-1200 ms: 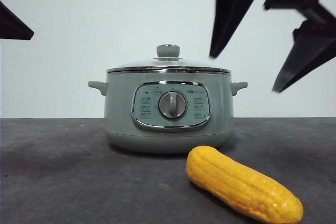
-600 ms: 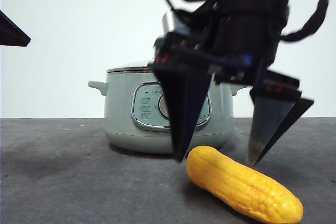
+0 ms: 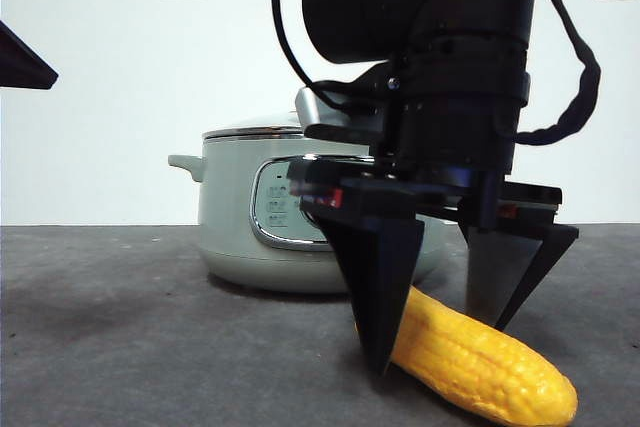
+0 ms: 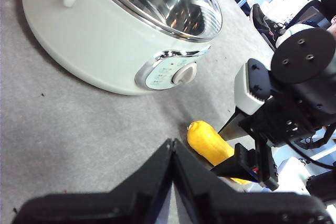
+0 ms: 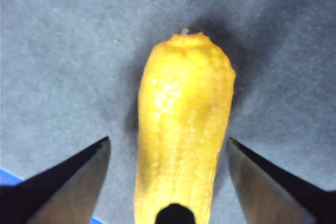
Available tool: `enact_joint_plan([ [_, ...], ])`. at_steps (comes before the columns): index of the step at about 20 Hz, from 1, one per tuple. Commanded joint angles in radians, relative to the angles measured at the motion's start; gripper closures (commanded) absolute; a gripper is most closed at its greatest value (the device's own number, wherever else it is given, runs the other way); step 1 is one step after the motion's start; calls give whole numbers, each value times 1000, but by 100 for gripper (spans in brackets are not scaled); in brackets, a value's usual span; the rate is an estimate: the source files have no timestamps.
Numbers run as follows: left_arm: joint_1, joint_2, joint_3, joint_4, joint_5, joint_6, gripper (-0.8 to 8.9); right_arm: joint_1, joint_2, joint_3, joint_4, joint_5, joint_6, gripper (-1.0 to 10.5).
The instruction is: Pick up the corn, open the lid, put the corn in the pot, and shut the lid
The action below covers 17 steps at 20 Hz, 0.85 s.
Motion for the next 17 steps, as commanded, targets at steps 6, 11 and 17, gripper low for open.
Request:
enact_joint_plan([
  [6,0,0,1,2,0,15,818,1,13,2,-1,8,-16,955],
  [11,0,64,128,-48,-2,15,818,0,-72,3,-74,11,-14,955],
  [17,-69,317,517,-299,-184,115,812,0,-355,3,-160,15,2,954],
])
